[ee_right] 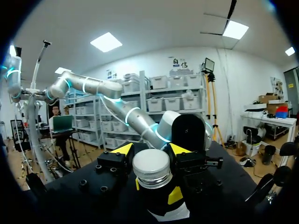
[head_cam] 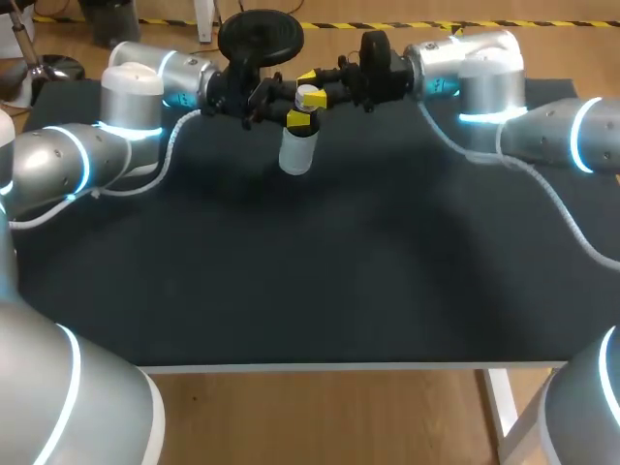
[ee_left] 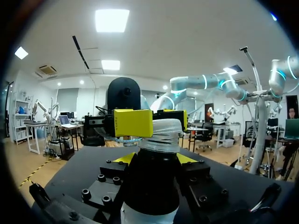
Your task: Unscrew the bottle cap
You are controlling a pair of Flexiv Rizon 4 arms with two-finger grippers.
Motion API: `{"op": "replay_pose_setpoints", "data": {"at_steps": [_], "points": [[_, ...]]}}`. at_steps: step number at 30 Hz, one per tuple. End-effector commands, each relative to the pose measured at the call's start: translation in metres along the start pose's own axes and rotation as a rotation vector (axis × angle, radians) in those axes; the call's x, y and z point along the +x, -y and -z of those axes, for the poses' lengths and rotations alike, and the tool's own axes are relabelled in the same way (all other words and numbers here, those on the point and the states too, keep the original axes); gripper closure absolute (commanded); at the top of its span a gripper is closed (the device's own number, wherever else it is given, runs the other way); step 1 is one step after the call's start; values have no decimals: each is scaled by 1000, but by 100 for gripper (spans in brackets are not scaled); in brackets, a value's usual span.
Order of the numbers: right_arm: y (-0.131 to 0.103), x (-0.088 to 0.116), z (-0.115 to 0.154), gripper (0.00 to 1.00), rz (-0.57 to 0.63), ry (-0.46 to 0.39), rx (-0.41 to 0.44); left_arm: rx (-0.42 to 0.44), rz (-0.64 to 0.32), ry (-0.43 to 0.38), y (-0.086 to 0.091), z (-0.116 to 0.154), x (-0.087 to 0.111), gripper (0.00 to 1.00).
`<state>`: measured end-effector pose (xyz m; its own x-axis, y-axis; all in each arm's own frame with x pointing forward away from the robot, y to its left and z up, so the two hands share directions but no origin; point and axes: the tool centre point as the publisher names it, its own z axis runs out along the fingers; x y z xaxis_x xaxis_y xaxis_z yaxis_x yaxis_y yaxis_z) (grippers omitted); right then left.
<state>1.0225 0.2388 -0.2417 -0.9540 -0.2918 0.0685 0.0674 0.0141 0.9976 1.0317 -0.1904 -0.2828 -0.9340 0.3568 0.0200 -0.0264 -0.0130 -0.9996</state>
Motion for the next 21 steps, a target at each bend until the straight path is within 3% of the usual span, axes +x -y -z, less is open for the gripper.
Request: {"op": "replay_pose_setpoints", "data": {"at_steps": [1, 5, 13, 17, 21], "points": [[-12, -5, 1, 100, 14, -718, 22, -5, 2, 4, 2, 1, -8, 100], [-32, -16, 9, 100, 69, -621, -32, -5, 2, 4, 2, 1, -8, 100], [-60, -20, 33, 100, 130, -512, 22, -5, 2, 4, 2, 1, -8, 100], [-60, -19, 70, 100, 110, -379, 72, -5, 2, 4, 2, 1, -8, 100], [-49, -16, 123, 100, 75, -166, 137, -5, 2, 4, 2, 1, -8, 100]]}}
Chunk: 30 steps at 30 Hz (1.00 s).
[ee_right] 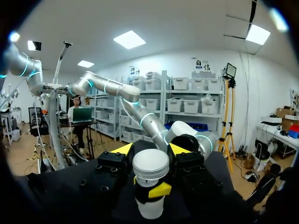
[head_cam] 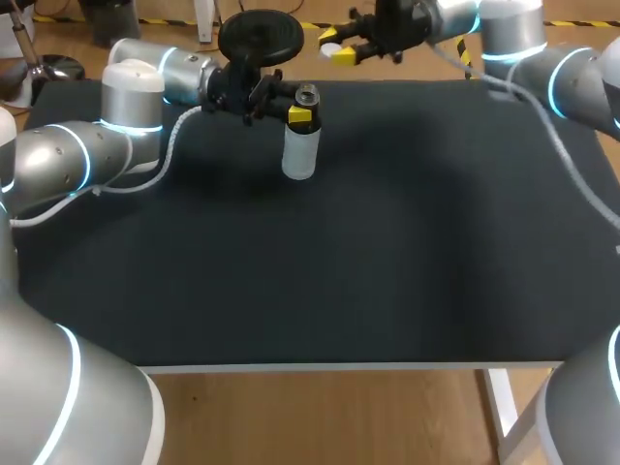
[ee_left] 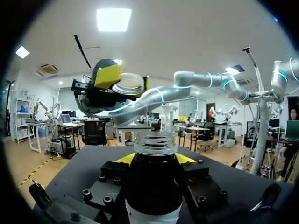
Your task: Unscrew the bottle cap
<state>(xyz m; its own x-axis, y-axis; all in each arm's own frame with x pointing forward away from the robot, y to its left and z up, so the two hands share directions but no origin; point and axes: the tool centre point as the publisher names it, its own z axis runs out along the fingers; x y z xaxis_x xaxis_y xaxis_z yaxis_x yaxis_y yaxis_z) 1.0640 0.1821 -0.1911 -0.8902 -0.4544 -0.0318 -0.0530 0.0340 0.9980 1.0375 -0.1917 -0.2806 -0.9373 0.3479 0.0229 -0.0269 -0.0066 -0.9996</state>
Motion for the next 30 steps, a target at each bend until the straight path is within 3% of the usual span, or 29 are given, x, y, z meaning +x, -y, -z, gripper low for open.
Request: {"op": "replay_pose_setpoints", "data": {"at_steps": [1, 6, 11, 19, 30], "points": [[8, 17, 63, 100, -42, 27, 82, 0, 0, -6, -1, 1, -2, 100], [32, 41, 112, 100, -92, 257, 114, 0, 0, -6, -1, 1, -2, 100], [61, 61, 150, 100, -147, 420, 130, 0, 0, -6, -1, 1, -2, 100], [120, 77, 171, 100, -255, 545, 193, 0, 0, -6, -1, 1, -2, 100], [179, 94, 179, 100, -383, 609, 304, 0, 0, -6, -1, 1, -2, 100]]}}
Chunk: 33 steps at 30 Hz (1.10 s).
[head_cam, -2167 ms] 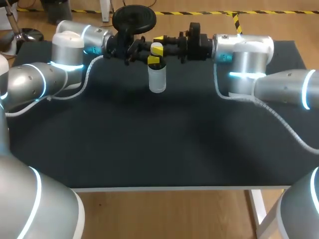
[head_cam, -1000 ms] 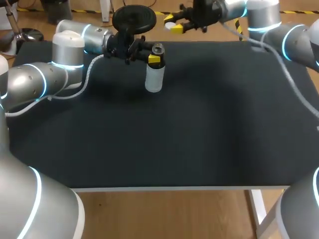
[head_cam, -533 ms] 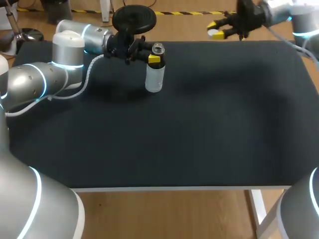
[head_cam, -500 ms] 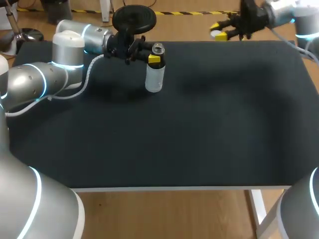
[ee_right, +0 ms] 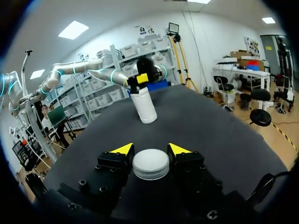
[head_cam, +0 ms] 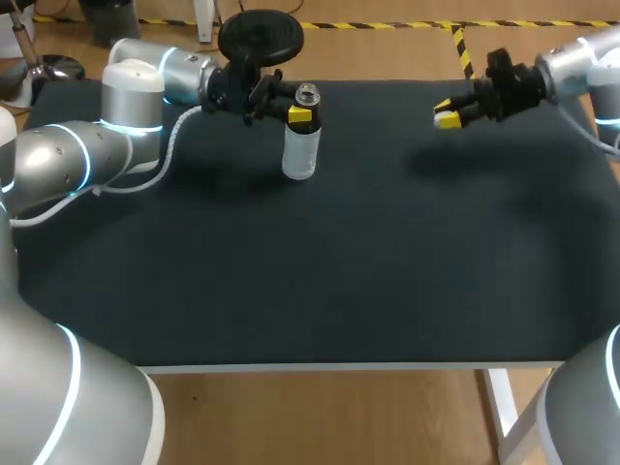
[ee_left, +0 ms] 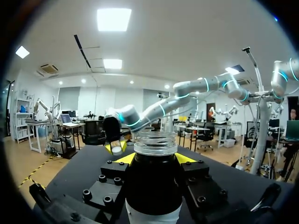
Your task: Unscrew the bottle cap
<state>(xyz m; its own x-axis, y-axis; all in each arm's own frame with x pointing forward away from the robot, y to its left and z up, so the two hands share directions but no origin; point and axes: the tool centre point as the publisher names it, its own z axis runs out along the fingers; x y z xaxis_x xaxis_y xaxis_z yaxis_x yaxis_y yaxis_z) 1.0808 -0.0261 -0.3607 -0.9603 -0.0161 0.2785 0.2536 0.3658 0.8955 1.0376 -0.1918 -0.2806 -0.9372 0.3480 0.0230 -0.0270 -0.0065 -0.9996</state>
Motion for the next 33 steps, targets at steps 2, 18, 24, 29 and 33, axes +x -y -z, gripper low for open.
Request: {"op": "replay_pose_setpoints", "data": {"at_steps": [2, 18, 24, 29, 33], "points": [[11, 8, -4, 100, -18, 238, 23, 0, 0, -6, -1, 1, -2, 100], [39, 3, -12, 78, -35, 278, 50, 0, 0, -6, -1, 1, -2, 100], [36, 3, -6, 0, -56, 302, 8, 0, 0, -6, -1, 1, -2, 100], [33, 3, -1, 0, -74, 321, -52, 0, 0, -6, -1, 1, -2, 20], [33, 3, 0, 0, -89, 319, -80, 0, 0, -6, -1, 1, -2, 0]]}}
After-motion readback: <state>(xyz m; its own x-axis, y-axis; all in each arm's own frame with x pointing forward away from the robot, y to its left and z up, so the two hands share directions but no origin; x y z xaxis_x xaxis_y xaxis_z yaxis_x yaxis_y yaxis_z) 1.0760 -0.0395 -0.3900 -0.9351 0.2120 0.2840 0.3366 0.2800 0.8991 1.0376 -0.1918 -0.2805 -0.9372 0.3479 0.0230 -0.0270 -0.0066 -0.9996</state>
